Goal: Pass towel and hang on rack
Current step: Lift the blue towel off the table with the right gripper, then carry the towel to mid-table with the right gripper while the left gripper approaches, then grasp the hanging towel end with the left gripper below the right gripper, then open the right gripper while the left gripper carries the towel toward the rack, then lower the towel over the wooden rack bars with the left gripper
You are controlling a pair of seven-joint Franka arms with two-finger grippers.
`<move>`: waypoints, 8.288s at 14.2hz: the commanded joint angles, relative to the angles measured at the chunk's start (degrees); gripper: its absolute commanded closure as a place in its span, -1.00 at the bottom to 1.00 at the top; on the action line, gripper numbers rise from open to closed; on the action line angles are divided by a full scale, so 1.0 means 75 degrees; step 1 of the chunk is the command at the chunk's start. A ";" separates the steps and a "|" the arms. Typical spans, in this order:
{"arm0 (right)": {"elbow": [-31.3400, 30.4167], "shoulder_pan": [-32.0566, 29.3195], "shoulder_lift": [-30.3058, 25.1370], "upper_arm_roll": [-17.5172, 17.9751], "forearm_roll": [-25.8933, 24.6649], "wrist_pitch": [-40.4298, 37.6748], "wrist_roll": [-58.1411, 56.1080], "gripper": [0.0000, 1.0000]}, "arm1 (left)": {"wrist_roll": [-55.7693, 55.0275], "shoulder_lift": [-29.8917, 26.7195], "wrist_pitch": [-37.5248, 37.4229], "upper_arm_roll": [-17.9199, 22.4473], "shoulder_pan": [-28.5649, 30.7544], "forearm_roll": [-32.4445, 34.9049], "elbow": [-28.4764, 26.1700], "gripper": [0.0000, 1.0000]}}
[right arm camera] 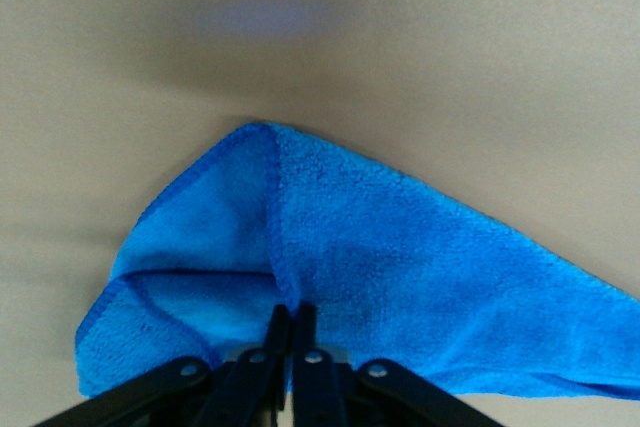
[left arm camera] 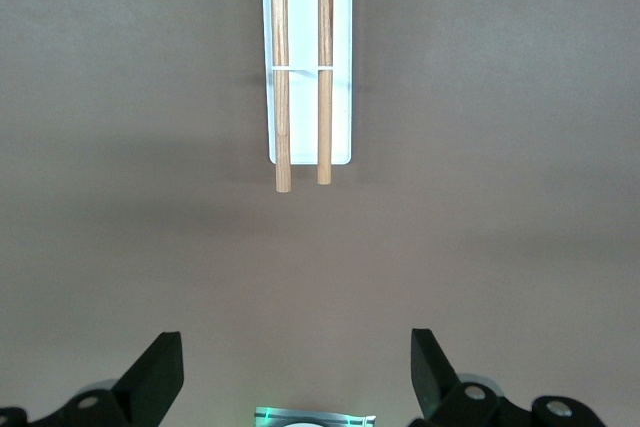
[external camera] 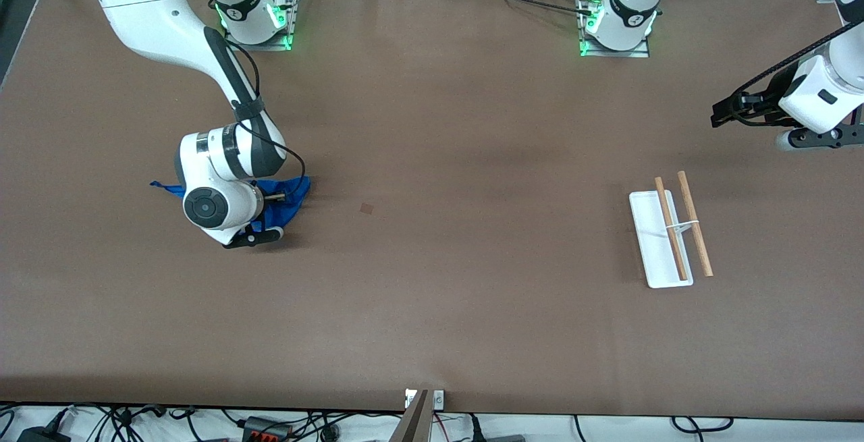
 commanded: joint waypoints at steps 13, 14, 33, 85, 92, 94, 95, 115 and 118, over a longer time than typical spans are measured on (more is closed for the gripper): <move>0.3404 0.0192 -0.1523 0.2240 0.0132 -0.1736 0.1554 1.00 | 0.0255 0.0082 -0.0123 0.0032 0.0057 -0.0136 0.0218 -1.00; 0.3919 0.0238 -0.1441 0.2556 0.0132 -0.1678 0.1951 1.00 | 0.0301 0.0094 -0.0123 0.0043 0.0057 -0.0136 0.0218 -1.00; 0.4569 0.2441 -0.0468 0.2770 0.0085 0.3127 0.3631 1.00 | 0.6074 0.1627 0.0777 0.0067 0.0338 -0.2172 0.0207 -1.00; 0.4206 0.2700 -0.0479 0.2747 -0.0185 0.3818 0.3654 1.00 | 1.6545 0.5004 0.7682 -0.3132 -0.0576 -0.9828 -0.0450 0.99; 0.4077 0.2664 -0.0514 0.2747 -0.0196 0.3795 0.3677 -0.83 | 1.6509 0.4899 0.7460 -0.3027 -0.0296 -0.9687 -0.0520 0.99; 0.3983 0.2653 -0.0561 0.2747 -0.0196 0.3760 0.3689 -1.00 | 1.6509 0.4818 0.7203 -0.2887 -0.0178 -0.9594 -0.0602 0.99; 0.3959 0.2653 -0.0561 0.2747 -0.0185 0.3748 0.3713 -1.00 | 1.6485 0.4724 0.7143 -0.2863 -0.0073 -0.9396 -0.0683 0.99; 0.3901 -0.1633 -0.1872 0.1633 -0.0700 -0.2603 0.2357 -1.00 | 1.3264 0.2731 0.4402 -0.2781 0.3185 -0.4288 -0.1412 0.99; 0.3807 -0.1941 -0.2120 0.1157 -0.0724 -0.2803 0.1769 -1.00 | 1.2807 0.2754 0.4039 -0.2769 0.3244 -0.3117 -0.0897 0.99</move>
